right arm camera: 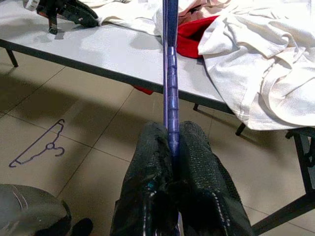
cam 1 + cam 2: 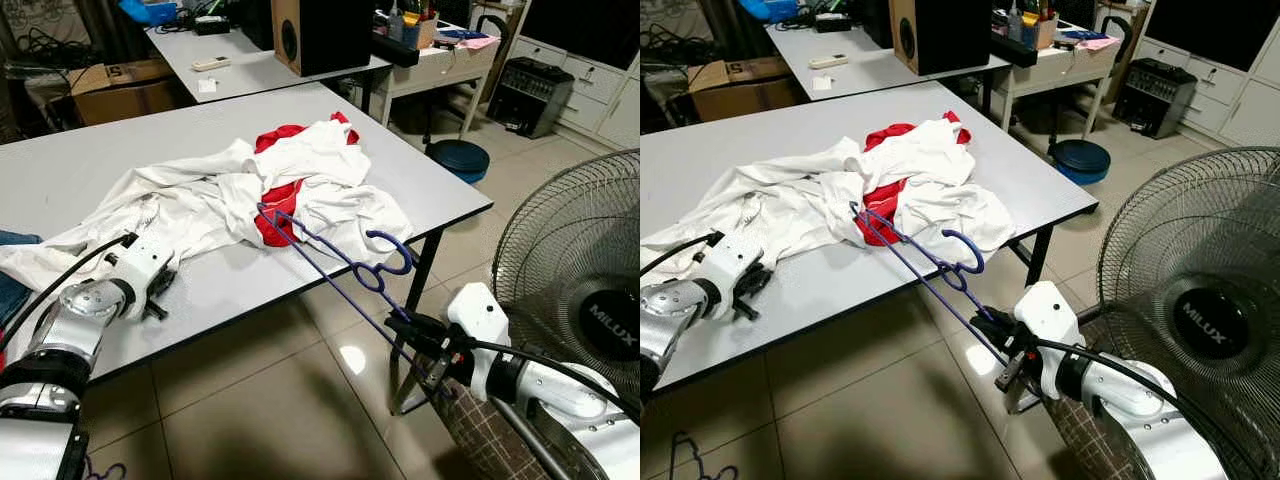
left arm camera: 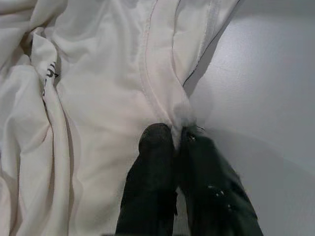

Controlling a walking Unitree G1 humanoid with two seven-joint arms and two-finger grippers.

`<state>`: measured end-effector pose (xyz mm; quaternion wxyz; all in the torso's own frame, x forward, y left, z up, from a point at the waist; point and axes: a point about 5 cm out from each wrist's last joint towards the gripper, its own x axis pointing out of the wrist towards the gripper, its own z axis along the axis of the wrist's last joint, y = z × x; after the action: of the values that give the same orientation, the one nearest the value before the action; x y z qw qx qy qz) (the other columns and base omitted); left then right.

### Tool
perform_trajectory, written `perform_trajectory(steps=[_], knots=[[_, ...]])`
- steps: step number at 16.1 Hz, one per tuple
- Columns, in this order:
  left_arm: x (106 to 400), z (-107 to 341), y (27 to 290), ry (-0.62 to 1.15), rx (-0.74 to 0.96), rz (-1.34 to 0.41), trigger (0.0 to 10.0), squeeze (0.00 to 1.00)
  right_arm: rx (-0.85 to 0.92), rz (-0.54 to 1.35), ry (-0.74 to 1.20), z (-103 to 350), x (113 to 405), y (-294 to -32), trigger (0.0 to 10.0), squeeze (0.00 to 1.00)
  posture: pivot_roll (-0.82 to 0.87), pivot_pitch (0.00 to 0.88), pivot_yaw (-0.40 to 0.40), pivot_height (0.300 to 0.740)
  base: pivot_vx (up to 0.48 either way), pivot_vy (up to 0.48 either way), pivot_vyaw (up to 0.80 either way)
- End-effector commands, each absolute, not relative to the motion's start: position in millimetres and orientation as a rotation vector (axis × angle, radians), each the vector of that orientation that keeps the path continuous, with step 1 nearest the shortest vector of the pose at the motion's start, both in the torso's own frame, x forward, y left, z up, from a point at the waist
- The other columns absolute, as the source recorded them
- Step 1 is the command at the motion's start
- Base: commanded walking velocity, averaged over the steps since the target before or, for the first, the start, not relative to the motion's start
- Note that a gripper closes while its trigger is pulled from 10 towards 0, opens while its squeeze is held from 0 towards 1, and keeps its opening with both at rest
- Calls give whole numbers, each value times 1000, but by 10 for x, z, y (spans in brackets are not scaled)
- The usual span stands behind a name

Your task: Hang hanger

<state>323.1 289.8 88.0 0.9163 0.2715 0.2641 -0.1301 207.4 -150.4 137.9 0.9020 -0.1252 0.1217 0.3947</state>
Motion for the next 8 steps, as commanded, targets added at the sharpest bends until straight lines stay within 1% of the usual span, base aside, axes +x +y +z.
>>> perform_trajectory(steps=[1,6,8], knots=[[3179,765,2917,615,529,-251,0,0,-274,818,236,1416,2107,-1506,10000,0,-85,0,26,740,0,0,0],[3210,774,2845,599,481,-285,0,0,-273,811,233,1417,2119,-1507,10000,0,-88,0,33,740,0,0,0],[3254,883,2842,537,442,-290,0,0,-272,808,231,1421,2117,-1512,10000,0,-88,0,33,740,0,0,0]])
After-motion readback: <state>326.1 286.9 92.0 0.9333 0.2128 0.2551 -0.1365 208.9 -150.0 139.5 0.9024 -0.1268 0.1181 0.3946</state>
